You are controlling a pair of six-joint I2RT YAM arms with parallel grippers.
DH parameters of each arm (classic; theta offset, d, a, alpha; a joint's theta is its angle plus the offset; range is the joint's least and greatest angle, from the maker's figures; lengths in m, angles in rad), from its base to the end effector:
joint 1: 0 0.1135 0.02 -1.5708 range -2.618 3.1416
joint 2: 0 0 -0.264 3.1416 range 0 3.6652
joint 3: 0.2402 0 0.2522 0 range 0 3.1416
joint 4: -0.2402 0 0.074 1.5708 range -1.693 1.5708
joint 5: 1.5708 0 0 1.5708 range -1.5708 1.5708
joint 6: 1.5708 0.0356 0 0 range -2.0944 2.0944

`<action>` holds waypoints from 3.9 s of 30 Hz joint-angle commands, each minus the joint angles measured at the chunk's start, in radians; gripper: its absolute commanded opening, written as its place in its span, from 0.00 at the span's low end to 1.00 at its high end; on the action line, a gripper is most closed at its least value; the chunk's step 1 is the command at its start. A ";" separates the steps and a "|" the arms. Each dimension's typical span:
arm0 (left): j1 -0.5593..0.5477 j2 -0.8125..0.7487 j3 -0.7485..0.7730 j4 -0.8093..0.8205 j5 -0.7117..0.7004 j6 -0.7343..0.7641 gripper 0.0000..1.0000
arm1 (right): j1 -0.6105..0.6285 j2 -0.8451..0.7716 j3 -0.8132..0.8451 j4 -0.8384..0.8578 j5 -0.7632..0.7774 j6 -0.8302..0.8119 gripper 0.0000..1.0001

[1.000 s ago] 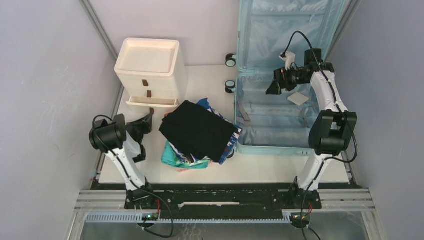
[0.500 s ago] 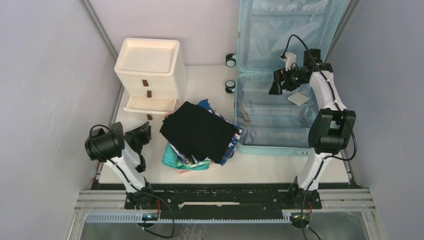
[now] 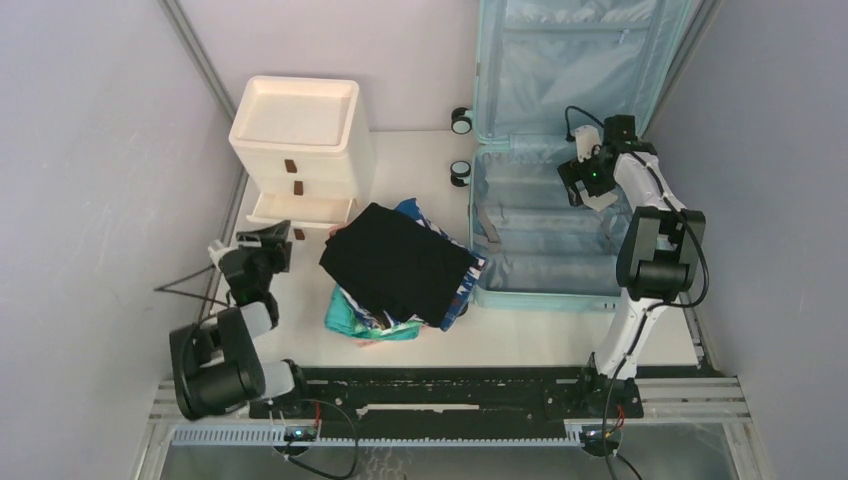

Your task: Open, take out, and arrange the luggage

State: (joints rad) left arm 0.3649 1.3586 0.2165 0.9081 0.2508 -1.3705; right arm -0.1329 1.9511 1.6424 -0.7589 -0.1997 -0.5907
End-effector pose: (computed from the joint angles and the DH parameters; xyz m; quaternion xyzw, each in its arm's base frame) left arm 0.2146 0.0725 0.1486 -0.5439 0.5626 -0.3823 0.4915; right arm 0.4193 -0.0489 0.2460 -0.2428 0.9329 0.0026 0.2658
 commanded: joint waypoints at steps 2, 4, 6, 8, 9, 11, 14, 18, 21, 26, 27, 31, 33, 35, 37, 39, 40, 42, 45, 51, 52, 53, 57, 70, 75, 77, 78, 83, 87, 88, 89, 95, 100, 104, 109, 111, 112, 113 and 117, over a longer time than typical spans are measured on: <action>-0.008 -0.218 0.240 -0.683 -0.052 0.477 0.71 | 0.051 0.063 0.025 0.106 0.197 -0.151 1.00; -0.009 -0.272 0.275 -0.780 -0.081 0.548 0.71 | 0.064 0.086 0.026 0.131 0.243 -0.173 0.99; -0.009 -0.312 0.299 -0.844 -0.105 0.597 0.71 | 0.070 0.112 0.036 0.144 0.276 -0.193 0.98; -0.011 -0.351 0.330 -0.896 -0.132 0.636 0.71 | 0.076 0.133 0.037 0.168 0.311 -0.211 0.96; -0.010 -0.368 0.349 -0.937 -0.156 0.657 0.71 | 0.078 0.139 0.037 0.182 0.325 -0.224 0.96; -0.009 -0.398 0.389 -0.986 -0.177 0.693 0.72 | 0.076 0.151 0.038 0.208 0.347 -0.241 0.94; -0.008 -0.420 0.449 -1.031 -0.190 0.735 0.72 | 0.075 0.178 0.053 0.221 0.366 -0.260 0.83; -0.007 -0.441 0.498 -1.030 -0.175 0.739 0.77 | 0.072 0.211 0.068 0.207 0.374 -0.278 0.81; -0.008 -0.452 0.506 -0.985 -0.156 0.722 0.87 | 0.072 0.226 0.056 0.210 0.387 -0.302 0.80; -0.008 -0.384 0.555 -0.970 -0.062 0.723 0.97 | 0.070 0.250 0.009 0.265 0.442 -0.384 0.68; -0.008 -0.376 0.569 -0.974 -0.036 0.724 0.98 | 0.069 0.248 -0.005 0.285 0.450 -0.405 0.65; -0.018 -0.377 0.597 -0.966 0.038 0.737 0.98 | 0.060 0.238 -0.023 0.318 0.460 -0.457 0.50; -0.035 -0.394 0.605 -0.957 0.041 0.758 0.97 | 0.058 0.229 -0.023 0.320 0.459 -0.469 0.41; -0.051 -0.406 0.607 -0.931 0.058 0.765 0.96 | 0.056 0.213 -0.031 0.326 0.449 -0.475 0.32; -0.061 -0.415 0.602 -0.913 0.074 0.758 0.96 | 0.056 0.191 -0.041 0.329 0.434 -0.477 0.23; -0.065 -0.425 0.591 -0.847 0.092 0.735 0.96 | 0.058 0.163 -0.045 0.322 0.415 -0.469 0.16; -0.065 -0.429 0.583 -0.820 0.100 0.719 0.97 | 0.058 0.152 -0.043 0.312 0.402 -0.461 0.14; -0.061 -0.431 0.566 -0.759 0.110 0.667 1.00 | 0.058 0.121 -0.041 0.290 0.375 -0.440 0.10; -0.056 -0.407 0.550 -0.695 0.116 0.569 1.00 | 0.059 0.063 -0.041 0.257 0.323 -0.394 0.06; -0.058 -0.321 0.518 -0.461 0.258 0.431 0.97 | 0.056 -0.058 -0.044 0.179 0.185 -0.274 0.00; -0.069 -0.319 0.525 -0.453 0.265 0.437 0.96 | 0.056 -0.074 -0.043 0.167 0.155 -0.252 0.00; -0.083 -0.319 0.535 -0.450 0.267 0.452 0.95 | 0.055 -0.089 -0.039 0.155 0.128 -0.230 0.00; -0.160 -0.303 0.568 -0.424 0.273 0.497 0.93 | 0.048 -0.131 0.000 0.106 0.016 -0.129 0.00; -0.470 -0.060 0.716 -0.171 0.361 0.474 0.88 | -0.038 -0.162 0.154 0.005 -0.632 0.293 0.00; -0.560 0.075 0.823 -0.145 0.392 0.383 0.86 | -0.045 -0.166 0.088 0.194 -0.989 0.581 0.00; -0.591 0.130 0.864 -0.129 0.396 0.350 0.85 | -0.043 -0.167 0.028 0.385 -1.113 0.783 0.00; -0.614 0.164 0.886 -0.120 0.396 0.338 0.84 | -0.039 -0.168 -0.008 0.584 -1.162 0.919 0.00; -0.694 0.286 1.012 -0.112 0.411 0.293 0.82 | -0.005 -0.152 -0.135 1.315 -1.231 1.585 0.00; -0.745 0.358 1.089 -0.112 0.407 0.271 0.81 | 0.035 -0.140 -0.126 1.465 -1.231 1.718 0.00; -0.754 0.370 1.103 -0.111 0.403 0.266 0.81 | 0.044 -0.140 -0.123 1.488 -1.231 1.739 0.00; -0.764 0.380 1.113 -0.111 0.403 0.263 0.81 | 0.052 -0.138 -0.120 1.516 -1.229 1.761 0.00; -0.809 0.411 1.135 -0.111 0.396 0.257 0.79 | 0.088 -0.136 -0.101 1.575 -1.219 1.823 0.00; -0.839 0.441 1.175 -0.108 0.413 0.252 0.75 | 0.116 -0.139 -0.085 1.578 -1.218 1.827 0.00; -0.856 0.472 1.217 -0.094 0.440 0.233 0.66 | 0.129 -0.140 -0.076 1.577 -1.215 1.827 0.00; -0.874 0.509 1.257 -0.035 0.479 0.177 0.56 | 0.157 -0.142 -0.083 1.568 -1.216 1.823 0.00; -0.877 0.523 1.275 0.011 0.502 0.148 0.37 | 0.166 -0.143 -0.085 1.565 -1.216 1.820 0.00; -0.877 0.531 1.281 0.032 0.514 0.131 0.29 | 0.167 -0.144 -0.085 1.561 -1.215 1.816 0.00; -0.877 0.534 1.284 0.048 0.523 0.122 0.20 | 0.167 -0.144 -0.085 1.555 -1.216 1.813 0.00; -0.876 0.533 1.276 0.066 0.535 0.117 0.00 | 0.172 -0.148 -0.087 1.544 -1.220 1.805 0.00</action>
State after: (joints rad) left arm -0.4995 1.8988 1.4376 0.8684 0.7403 -1.2163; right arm 0.0212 1.8362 1.5219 0.7666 -1.4239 1.2243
